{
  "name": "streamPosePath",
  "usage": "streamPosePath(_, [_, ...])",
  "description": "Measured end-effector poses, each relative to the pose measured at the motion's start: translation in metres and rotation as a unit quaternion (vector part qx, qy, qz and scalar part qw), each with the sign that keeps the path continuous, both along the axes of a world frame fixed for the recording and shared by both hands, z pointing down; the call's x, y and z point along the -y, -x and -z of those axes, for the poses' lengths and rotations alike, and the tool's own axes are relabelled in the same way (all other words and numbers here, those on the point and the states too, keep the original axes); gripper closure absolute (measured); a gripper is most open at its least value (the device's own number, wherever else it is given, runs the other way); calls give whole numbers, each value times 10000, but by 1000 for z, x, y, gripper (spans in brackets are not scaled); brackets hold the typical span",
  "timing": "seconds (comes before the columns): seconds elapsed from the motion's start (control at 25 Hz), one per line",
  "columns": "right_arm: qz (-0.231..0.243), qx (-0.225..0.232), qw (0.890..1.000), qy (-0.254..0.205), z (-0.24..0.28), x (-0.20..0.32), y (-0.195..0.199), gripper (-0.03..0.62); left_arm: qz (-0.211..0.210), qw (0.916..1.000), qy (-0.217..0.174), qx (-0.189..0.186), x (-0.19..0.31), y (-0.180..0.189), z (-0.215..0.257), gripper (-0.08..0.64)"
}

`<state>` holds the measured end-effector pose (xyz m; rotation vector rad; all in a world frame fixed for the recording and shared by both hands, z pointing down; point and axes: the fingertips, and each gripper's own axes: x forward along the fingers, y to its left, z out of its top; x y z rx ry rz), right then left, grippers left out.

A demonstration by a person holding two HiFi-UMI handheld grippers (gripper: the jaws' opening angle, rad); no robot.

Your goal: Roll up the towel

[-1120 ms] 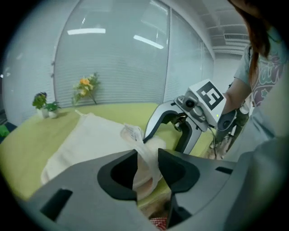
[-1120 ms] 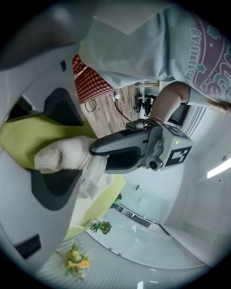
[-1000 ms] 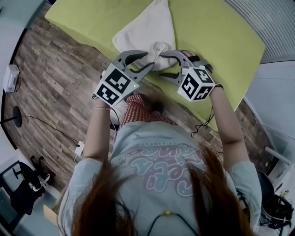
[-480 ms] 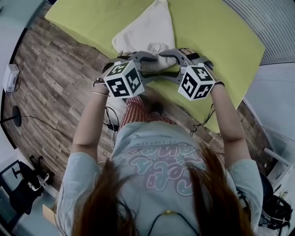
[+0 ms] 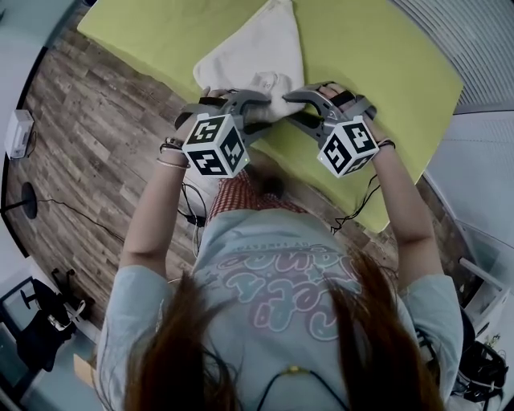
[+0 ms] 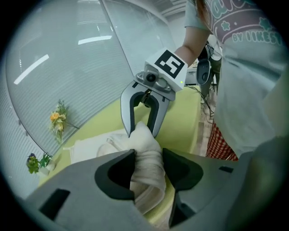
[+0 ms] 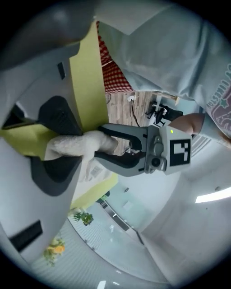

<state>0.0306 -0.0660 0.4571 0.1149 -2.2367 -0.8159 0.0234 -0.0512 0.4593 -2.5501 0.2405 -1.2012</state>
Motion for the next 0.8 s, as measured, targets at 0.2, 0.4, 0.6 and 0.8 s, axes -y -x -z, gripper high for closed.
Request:
streamPosePath(0.2, [-488,407,9965,548,0,0,-4,497,268,9992,26,-279,4,1,-2,441])
streamPosePath(0.4, [-672,809,9825,1537,10,-29,-6,503,497,9933,874,-574,-24,1,11,477])
streamPosePath(0.6, [-1126,1015,9405,3041,4,-56,-10,505,408,9781,1933,-657,-50,0,9,477])
streamPosePath(0.8, [-1320,989,9200,3556,8,-42,-10,499,456,9555,2839,-661,-32,-1,12,477])
